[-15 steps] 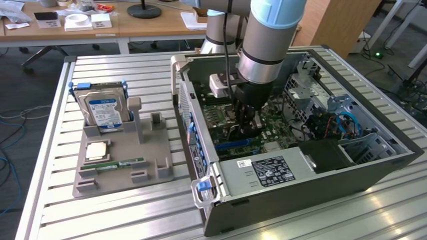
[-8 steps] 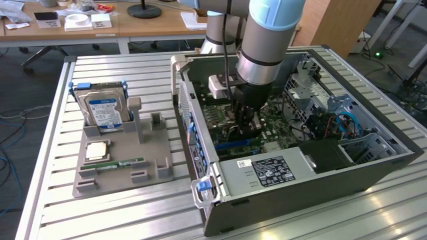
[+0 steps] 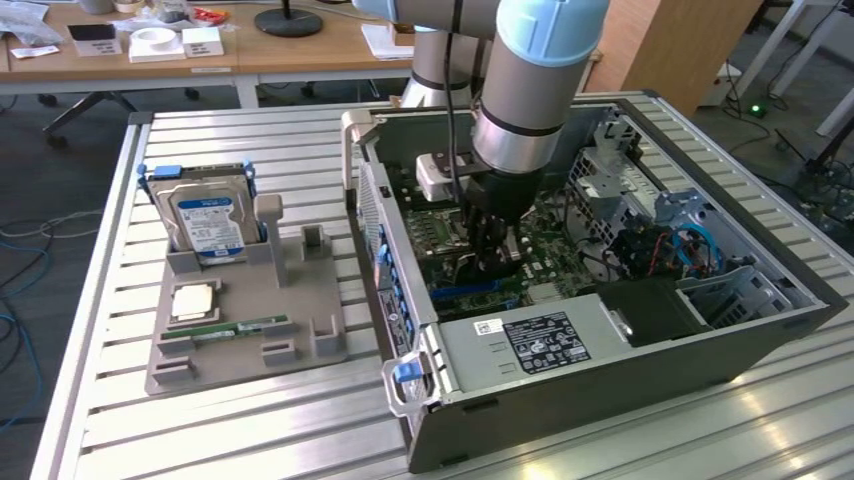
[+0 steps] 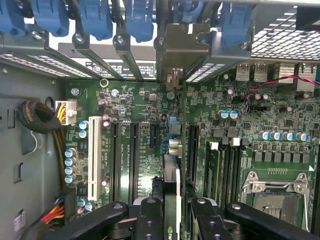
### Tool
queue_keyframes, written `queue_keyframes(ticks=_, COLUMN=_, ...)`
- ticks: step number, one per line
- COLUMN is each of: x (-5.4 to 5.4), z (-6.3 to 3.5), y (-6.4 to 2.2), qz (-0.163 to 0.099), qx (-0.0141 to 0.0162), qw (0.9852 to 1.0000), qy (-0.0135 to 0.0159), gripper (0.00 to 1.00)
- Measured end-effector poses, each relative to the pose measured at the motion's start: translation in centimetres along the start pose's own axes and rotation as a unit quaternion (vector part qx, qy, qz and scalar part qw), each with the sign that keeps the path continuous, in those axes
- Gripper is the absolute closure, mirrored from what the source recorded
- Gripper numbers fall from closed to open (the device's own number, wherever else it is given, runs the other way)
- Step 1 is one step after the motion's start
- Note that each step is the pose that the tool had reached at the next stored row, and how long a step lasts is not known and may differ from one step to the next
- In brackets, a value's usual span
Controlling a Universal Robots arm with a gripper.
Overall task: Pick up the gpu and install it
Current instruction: 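Insert the gpu into the slot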
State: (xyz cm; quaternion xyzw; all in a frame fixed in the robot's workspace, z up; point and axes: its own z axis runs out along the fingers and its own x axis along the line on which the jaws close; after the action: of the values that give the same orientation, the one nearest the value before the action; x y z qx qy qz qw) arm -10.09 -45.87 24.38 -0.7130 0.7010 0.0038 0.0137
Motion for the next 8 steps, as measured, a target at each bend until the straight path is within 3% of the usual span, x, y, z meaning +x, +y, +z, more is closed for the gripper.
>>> queue_keyframes(ticks=8, x=-0.01, z=0.05, y=0.01, qz=0.0, qx=0.0001, qw=1.0, qy=-0.0002, gripper=0.74)
